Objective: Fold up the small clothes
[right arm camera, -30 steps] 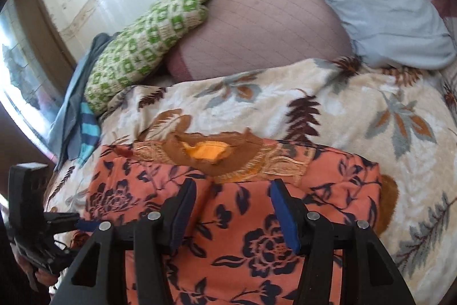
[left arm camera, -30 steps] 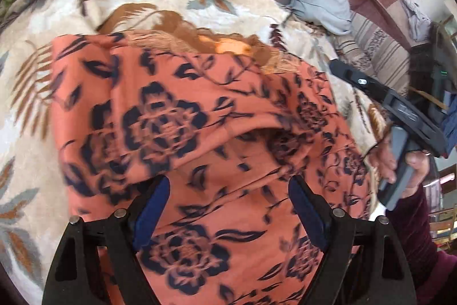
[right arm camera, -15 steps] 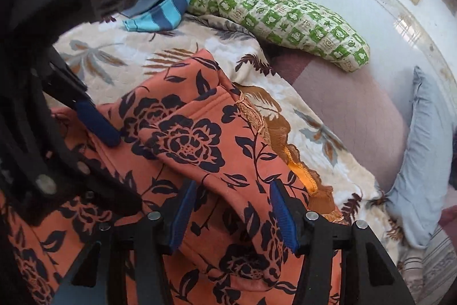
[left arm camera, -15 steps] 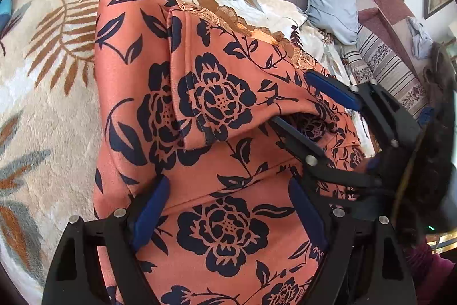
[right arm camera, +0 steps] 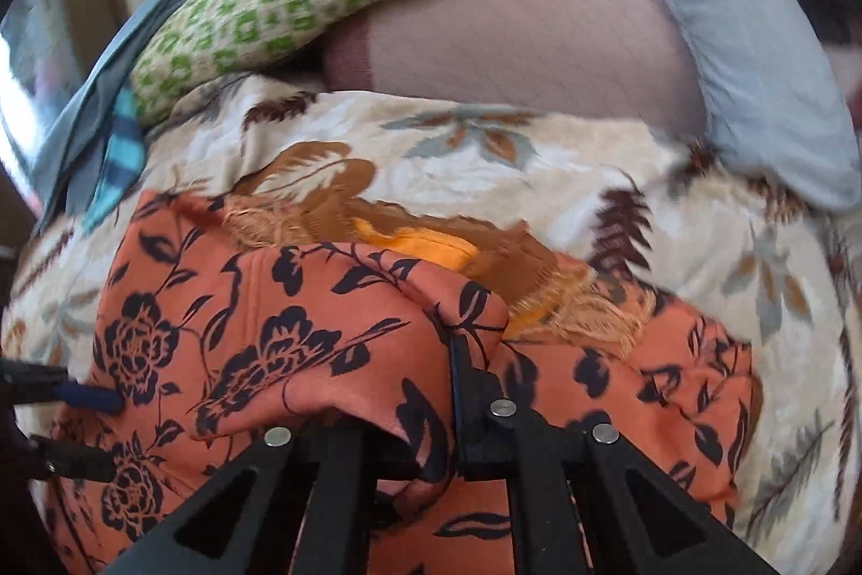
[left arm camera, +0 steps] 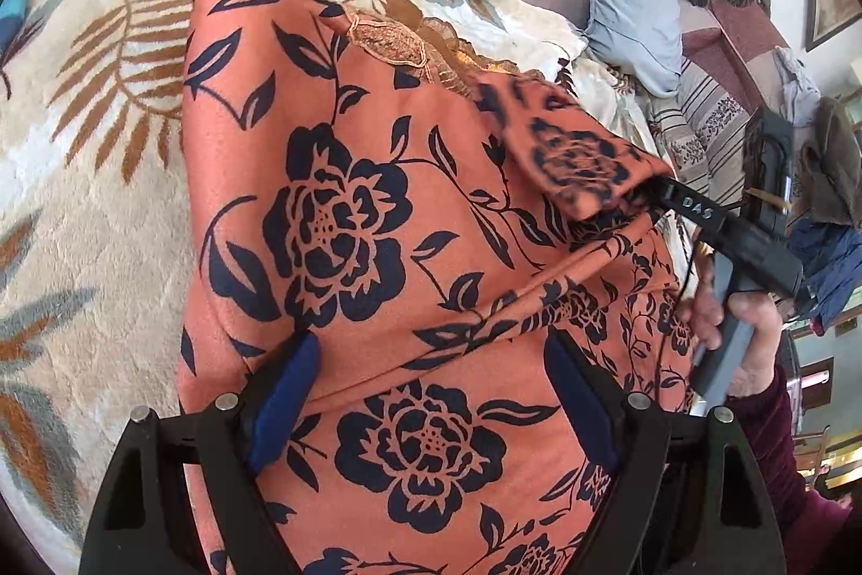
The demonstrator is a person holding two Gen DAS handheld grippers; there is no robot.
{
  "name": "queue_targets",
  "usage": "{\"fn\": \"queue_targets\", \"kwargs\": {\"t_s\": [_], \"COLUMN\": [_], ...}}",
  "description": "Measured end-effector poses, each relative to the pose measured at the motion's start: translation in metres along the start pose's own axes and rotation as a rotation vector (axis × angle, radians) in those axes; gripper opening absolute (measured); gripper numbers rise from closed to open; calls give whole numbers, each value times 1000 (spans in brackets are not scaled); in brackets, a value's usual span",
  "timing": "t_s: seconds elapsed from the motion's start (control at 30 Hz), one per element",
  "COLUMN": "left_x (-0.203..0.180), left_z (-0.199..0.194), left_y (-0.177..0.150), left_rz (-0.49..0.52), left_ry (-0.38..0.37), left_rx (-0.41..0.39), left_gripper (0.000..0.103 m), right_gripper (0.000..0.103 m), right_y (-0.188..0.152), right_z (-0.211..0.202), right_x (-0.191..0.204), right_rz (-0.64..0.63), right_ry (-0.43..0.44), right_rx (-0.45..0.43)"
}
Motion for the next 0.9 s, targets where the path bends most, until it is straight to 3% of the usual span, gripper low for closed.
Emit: {"fn": "queue_targets", "kwargs": {"t_s": [0.1,0.17,0.27,0.43,0.57,0.63,0.77,0.9], "left_x": [-3,-5,-7,-6,-7,-8,-16,-16], "left_z": [7,10,12,12,12,9,-3,-11], "left_y": [1,0,-3,-4,-4,-3,-1,-2], "left_rz": [41,76,111,126,114,97,93,106], "left_ry": [59,96,132,165,171,167,142,175], "left_rx": [13,20,23,21,13,4,-34,-60], "left_gripper": [86,86,86,86,86,86,86,86], "right_gripper": [7,18,20,20,22,22,22,22], "right_y": [-25,-47,-67,-70,-51,-37,-32,-45], "right_z": [14,19,11,-25,-63,-73,-50,-17], "right_x": [-49,-72,-92,-136,-167,-159,-109,-89], "right_rz": [273,401,500,535,575,510,384,334], "right_ry": [149,231,304,133,-39,-58,62,14], "right_rx": [169,250,296,181,-18,-90,-19,88]}}
Point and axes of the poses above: each gripper's, at about its wrist camera, not at the fingertips, and z roughly the way its jaws point, x to its left, y to its top, the point moved 9 cm from there along z, roughly the way its jaws point, and after that the axes turned 10 degrees about -y, right-handed, at the moved point
